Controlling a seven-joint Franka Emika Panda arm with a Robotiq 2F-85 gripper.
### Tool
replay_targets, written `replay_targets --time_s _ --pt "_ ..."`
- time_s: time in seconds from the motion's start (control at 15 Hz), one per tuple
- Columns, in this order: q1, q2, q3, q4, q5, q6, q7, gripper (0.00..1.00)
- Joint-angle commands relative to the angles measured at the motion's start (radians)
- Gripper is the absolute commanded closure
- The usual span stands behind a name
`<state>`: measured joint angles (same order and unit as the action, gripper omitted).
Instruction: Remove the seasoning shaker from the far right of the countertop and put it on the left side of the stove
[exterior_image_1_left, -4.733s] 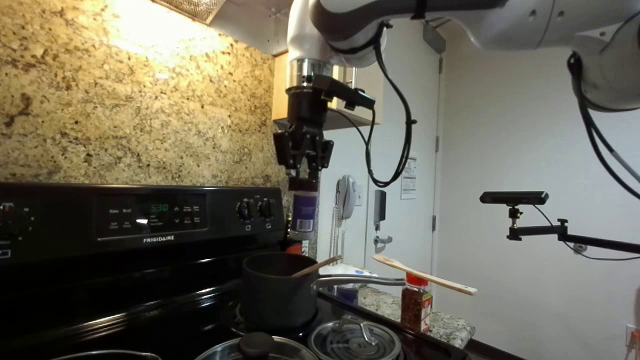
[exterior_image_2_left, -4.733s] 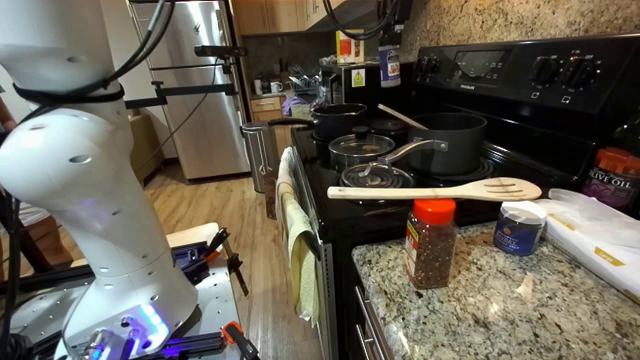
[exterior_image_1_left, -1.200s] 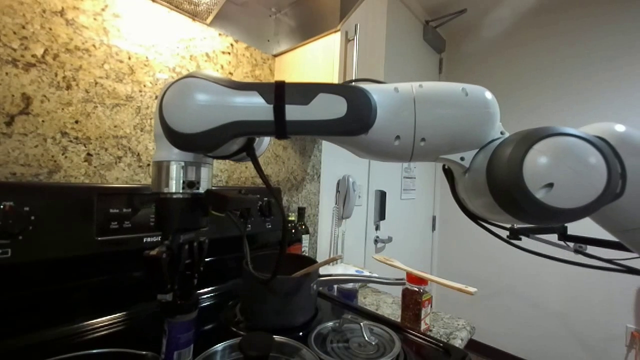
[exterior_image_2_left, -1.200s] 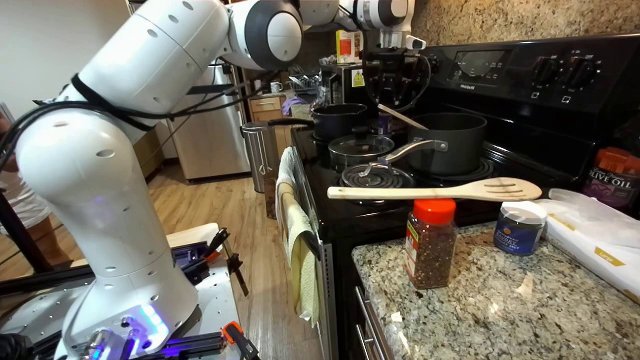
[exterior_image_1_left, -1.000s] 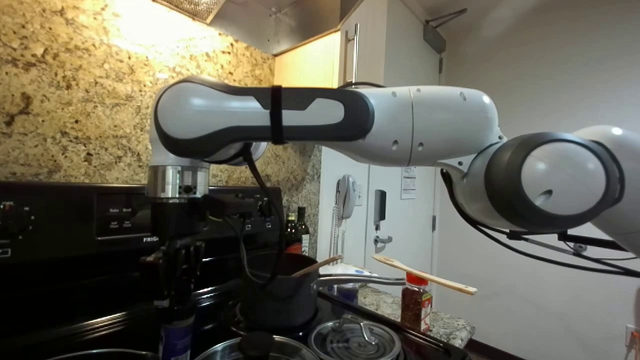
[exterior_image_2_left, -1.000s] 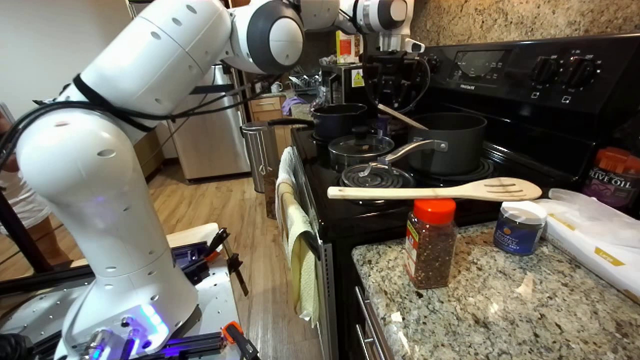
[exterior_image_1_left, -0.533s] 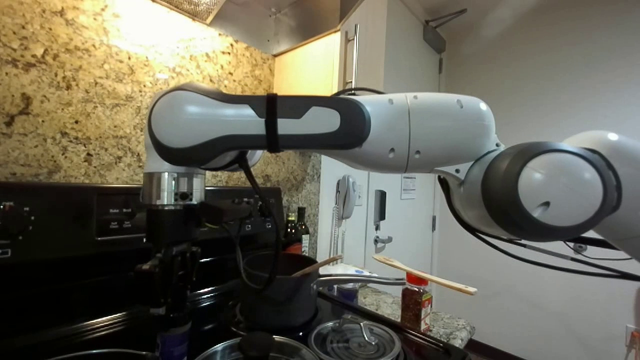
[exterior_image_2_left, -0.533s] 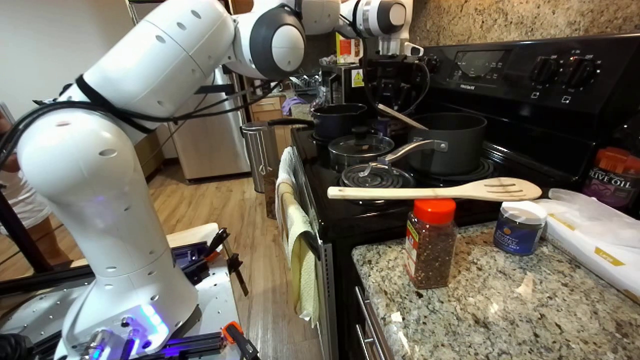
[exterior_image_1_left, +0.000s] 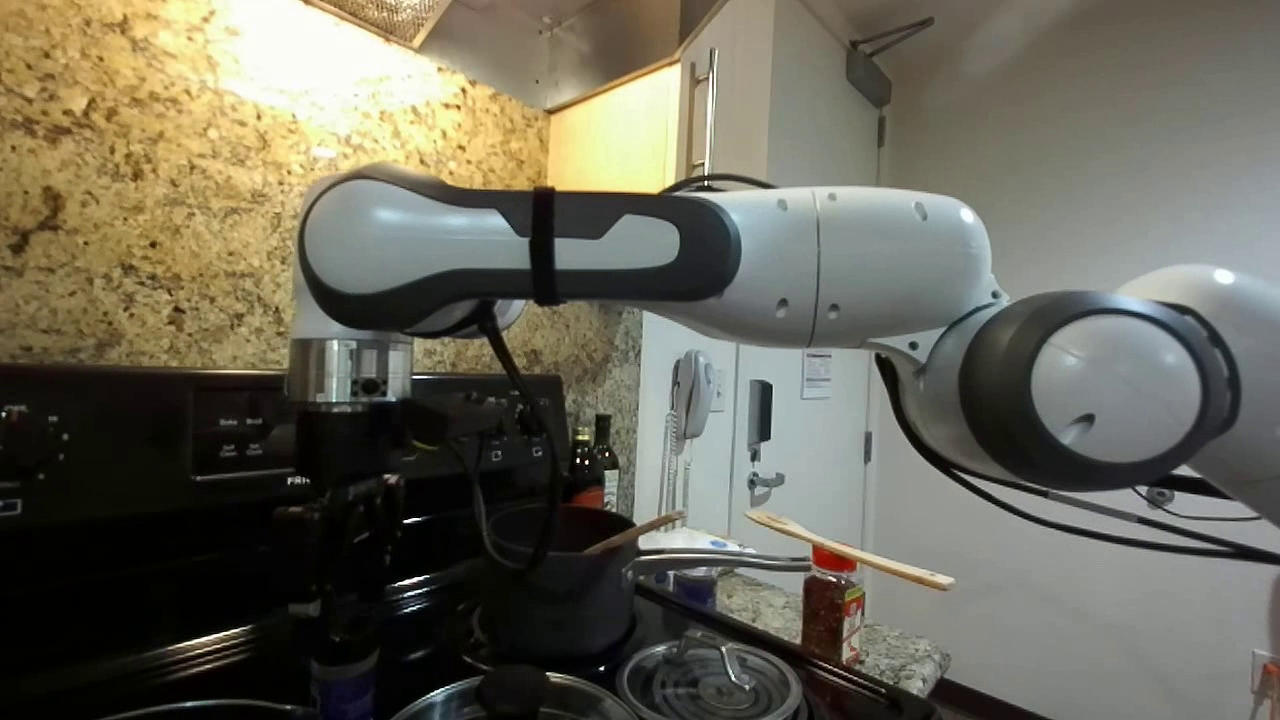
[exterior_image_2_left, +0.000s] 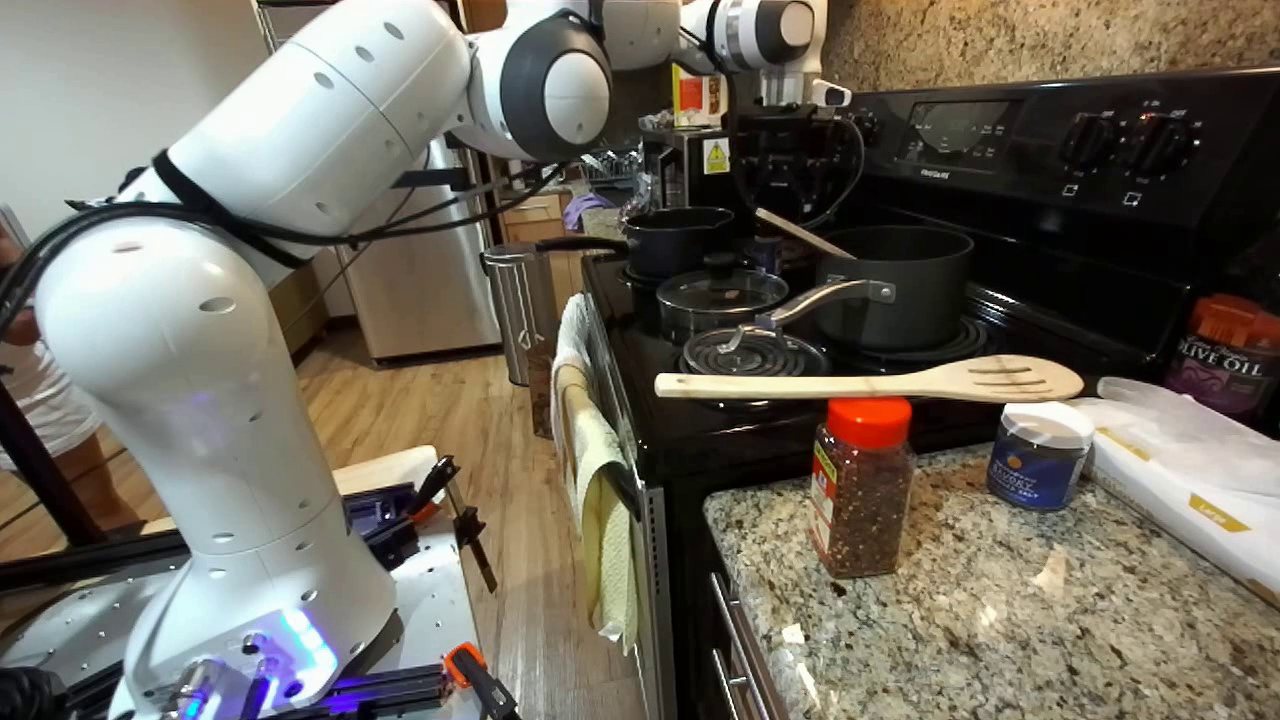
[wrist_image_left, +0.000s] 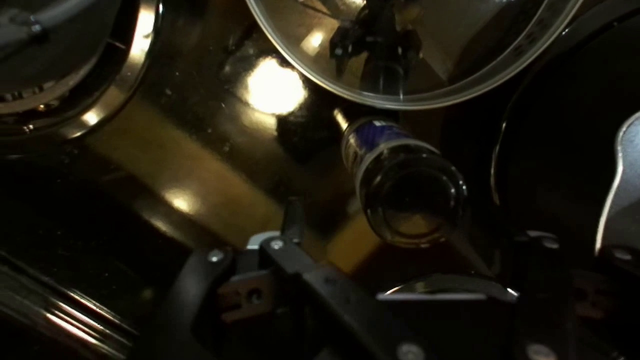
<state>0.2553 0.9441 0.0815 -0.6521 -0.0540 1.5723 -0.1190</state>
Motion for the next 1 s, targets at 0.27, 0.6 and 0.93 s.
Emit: replay_targets --time_s 0.27,0.6,0.93 --pt "0.009 -0.037 -0.033 0.076 -0.028 -0.104 -0.003 0.0" --pt "-0.01 -0.127 -0.046 0.086 -0.018 -0.155 -0.016 0.0" --pt "-0.003 -0.149 -0.066 0.097 -0.039 -0.087 -0.064 0.0"
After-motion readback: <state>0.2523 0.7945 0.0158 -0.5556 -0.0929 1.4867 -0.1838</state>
